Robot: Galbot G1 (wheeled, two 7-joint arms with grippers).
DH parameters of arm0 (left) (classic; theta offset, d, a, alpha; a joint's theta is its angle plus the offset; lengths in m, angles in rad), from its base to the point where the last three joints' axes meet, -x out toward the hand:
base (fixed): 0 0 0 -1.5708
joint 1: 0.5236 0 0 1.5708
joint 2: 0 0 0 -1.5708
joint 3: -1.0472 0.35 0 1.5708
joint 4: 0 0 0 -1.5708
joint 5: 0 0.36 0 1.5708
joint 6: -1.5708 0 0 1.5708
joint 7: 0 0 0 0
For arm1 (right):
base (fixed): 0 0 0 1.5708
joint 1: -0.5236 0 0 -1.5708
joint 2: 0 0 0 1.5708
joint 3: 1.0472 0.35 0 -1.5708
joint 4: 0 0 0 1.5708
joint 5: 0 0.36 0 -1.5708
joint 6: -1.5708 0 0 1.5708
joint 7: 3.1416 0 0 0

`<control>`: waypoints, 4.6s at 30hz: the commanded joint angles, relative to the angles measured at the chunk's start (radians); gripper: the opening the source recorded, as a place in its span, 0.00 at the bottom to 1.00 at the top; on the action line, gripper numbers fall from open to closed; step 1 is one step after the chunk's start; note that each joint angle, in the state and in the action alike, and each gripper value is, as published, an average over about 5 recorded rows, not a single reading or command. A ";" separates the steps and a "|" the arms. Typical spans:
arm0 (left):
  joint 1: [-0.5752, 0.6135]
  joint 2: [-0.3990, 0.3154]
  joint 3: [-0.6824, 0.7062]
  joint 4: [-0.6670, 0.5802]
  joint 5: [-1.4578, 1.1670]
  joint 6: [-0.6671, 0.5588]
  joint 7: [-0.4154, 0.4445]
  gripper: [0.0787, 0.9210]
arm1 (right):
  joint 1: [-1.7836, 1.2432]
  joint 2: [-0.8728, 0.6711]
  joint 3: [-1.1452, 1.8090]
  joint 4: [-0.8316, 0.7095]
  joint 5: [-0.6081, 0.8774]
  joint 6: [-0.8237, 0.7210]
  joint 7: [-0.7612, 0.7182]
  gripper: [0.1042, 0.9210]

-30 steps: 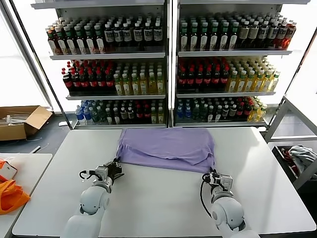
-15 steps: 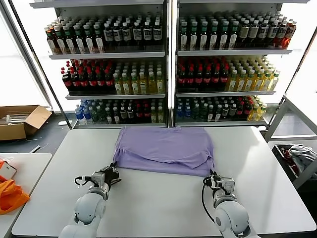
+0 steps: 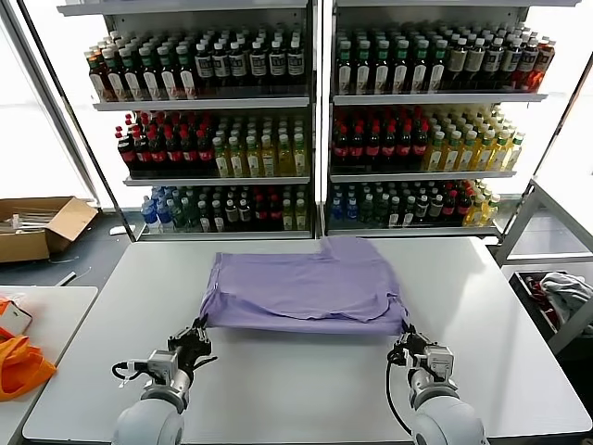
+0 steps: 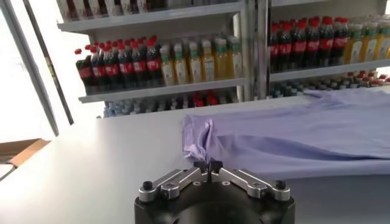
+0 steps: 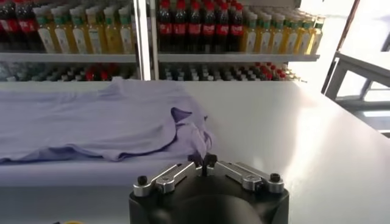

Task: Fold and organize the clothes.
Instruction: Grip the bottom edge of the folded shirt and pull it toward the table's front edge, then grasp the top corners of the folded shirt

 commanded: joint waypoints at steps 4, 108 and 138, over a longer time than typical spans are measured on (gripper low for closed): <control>0.292 -0.008 -0.013 -0.208 0.019 -0.020 -0.013 0.01 | -0.179 -0.009 0.010 0.099 -0.028 0.002 0.007 0.02; -0.591 0.162 0.167 0.561 -0.146 0.113 0.127 0.88 | 0.857 0.088 -0.165 -0.869 -0.017 0.015 -0.375 0.88; -0.623 0.155 0.166 0.654 -0.147 0.080 0.136 0.88 | 0.903 0.184 -0.150 -1.034 -0.091 0.044 -0.382 0.88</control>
